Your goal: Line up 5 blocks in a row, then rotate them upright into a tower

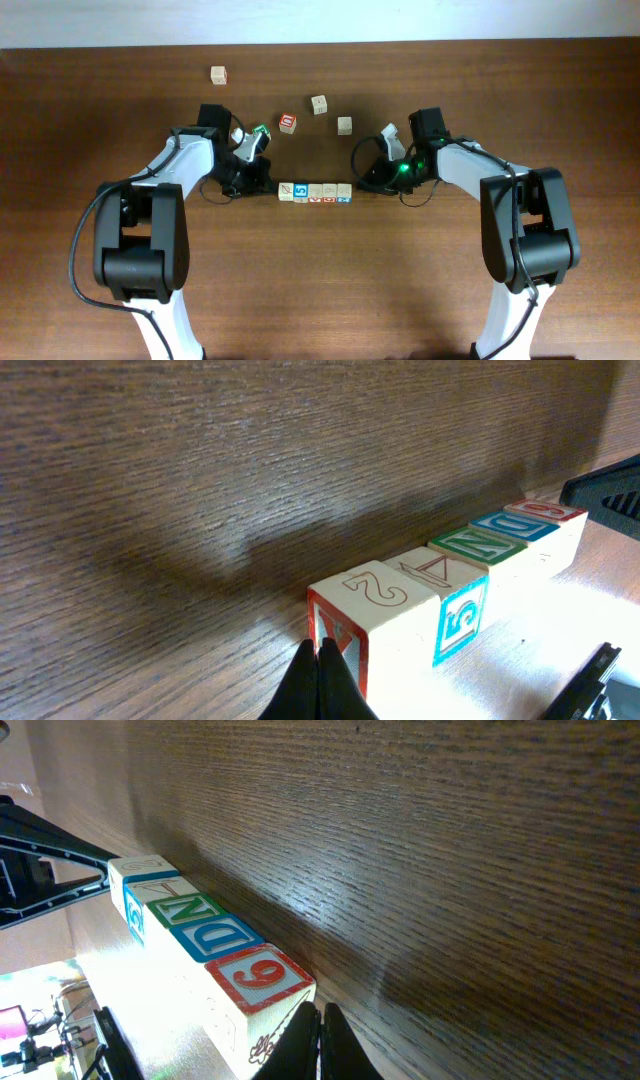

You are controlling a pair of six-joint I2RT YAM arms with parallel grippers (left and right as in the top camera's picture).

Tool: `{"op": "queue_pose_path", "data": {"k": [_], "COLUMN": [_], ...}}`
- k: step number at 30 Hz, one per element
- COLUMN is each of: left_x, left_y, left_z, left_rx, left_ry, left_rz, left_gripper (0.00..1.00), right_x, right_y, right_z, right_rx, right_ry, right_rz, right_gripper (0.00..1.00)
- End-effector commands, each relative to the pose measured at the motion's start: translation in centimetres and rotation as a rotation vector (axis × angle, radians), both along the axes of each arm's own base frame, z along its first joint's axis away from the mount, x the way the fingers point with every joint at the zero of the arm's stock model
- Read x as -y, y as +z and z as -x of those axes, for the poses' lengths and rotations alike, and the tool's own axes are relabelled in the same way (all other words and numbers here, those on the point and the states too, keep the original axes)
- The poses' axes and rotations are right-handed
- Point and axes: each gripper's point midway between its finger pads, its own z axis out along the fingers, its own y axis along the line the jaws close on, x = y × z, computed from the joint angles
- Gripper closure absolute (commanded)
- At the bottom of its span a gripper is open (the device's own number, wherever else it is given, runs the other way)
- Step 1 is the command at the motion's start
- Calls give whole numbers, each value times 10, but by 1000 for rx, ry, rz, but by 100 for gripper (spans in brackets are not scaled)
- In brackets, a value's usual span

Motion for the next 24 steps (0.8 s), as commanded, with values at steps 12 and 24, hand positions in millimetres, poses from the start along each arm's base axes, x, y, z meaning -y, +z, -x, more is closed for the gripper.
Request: {"op": "queue_pose_path", "data": {"k": [12,24], "left_x": [12,12], "left_y": [7,7], "left_z": [-1,-1], "left_rx": [21,21], "left_ry": [-39,-39], "left_rz": [23,23], "left_gripper": [100,100], "right_x": [0,-5], "right_y": [-3,-2], "right_z": [10,23], "right_rx": [-33,-46], "right_ry": [15,55], "right_rz": [-19,-74], "right_gripper": [95,95]}}
